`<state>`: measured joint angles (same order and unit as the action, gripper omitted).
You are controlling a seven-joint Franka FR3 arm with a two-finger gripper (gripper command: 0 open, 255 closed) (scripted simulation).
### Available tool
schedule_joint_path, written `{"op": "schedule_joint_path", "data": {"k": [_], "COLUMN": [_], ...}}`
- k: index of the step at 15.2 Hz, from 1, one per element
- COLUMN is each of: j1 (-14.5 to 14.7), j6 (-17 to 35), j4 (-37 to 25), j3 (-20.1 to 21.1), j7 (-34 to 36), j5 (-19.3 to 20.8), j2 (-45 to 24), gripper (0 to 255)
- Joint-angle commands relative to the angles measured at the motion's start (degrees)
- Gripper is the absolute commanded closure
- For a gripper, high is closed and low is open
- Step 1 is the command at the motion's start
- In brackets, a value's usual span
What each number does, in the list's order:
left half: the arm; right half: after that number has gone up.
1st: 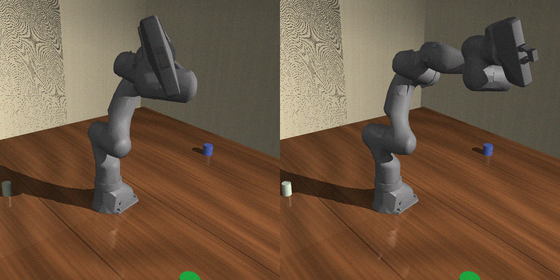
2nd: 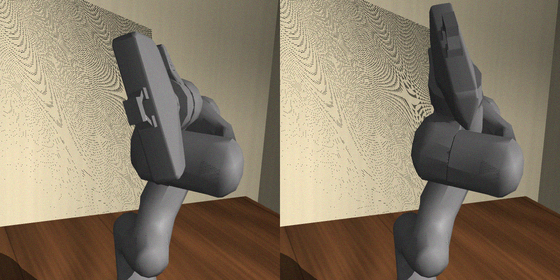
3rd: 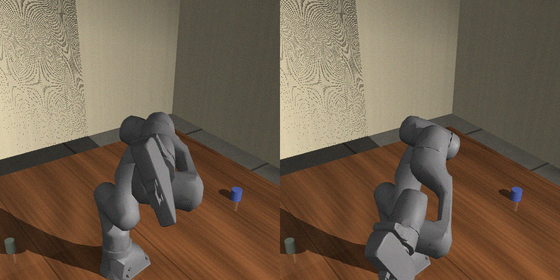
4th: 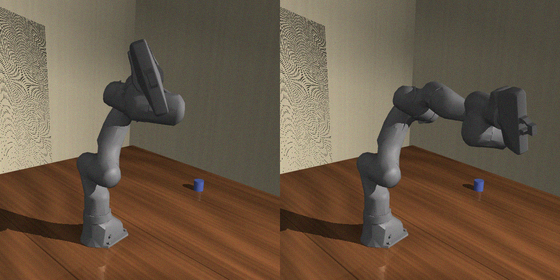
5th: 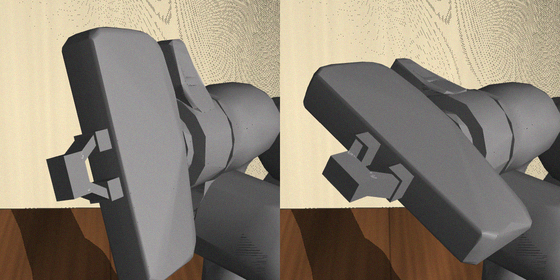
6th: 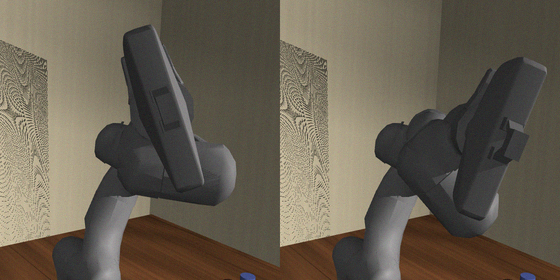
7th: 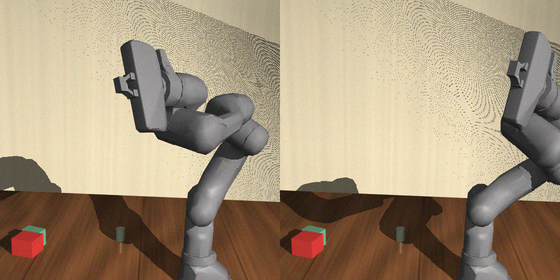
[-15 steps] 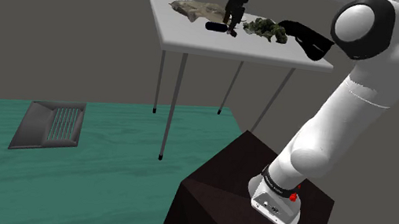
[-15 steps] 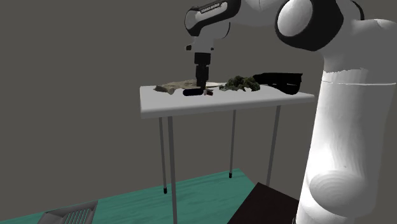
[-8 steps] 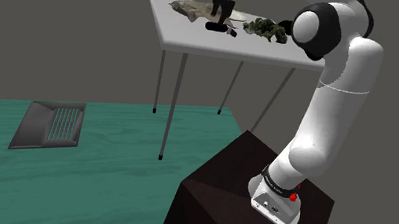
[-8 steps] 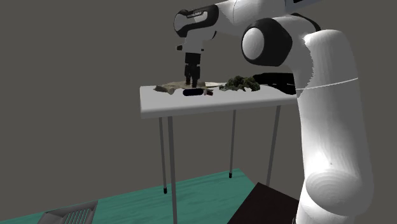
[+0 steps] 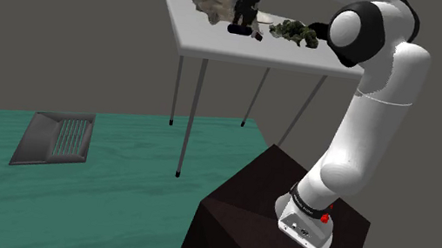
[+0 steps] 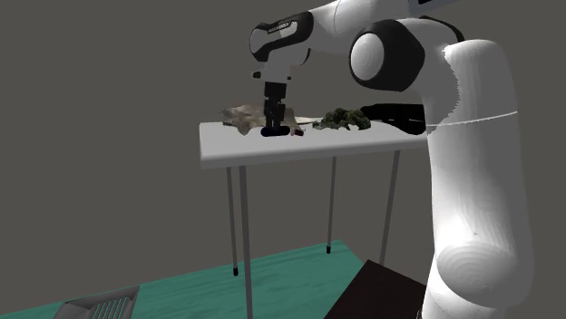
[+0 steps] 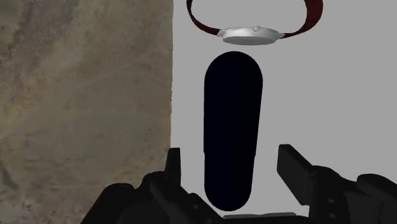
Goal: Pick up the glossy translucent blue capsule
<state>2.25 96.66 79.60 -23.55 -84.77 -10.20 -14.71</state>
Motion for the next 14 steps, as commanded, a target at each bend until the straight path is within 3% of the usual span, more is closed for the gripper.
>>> {"op": "schedule_joint_path", "data": {"k": [1, 8, 14], "j1": [0.27, 0.35, -0.76], "j6": [0.31, 0.32, -4.55], "j4": [1.24, 1.34, -5.31], "j3": [0.16, 0.18, 0.0], "j7": [0.16, 0.26, 0.02], "j5": [0.16, 0.23, -0.57], "j2": [-0.19, -0.08, -2.04], "gripper": [255, 255, 255]}}
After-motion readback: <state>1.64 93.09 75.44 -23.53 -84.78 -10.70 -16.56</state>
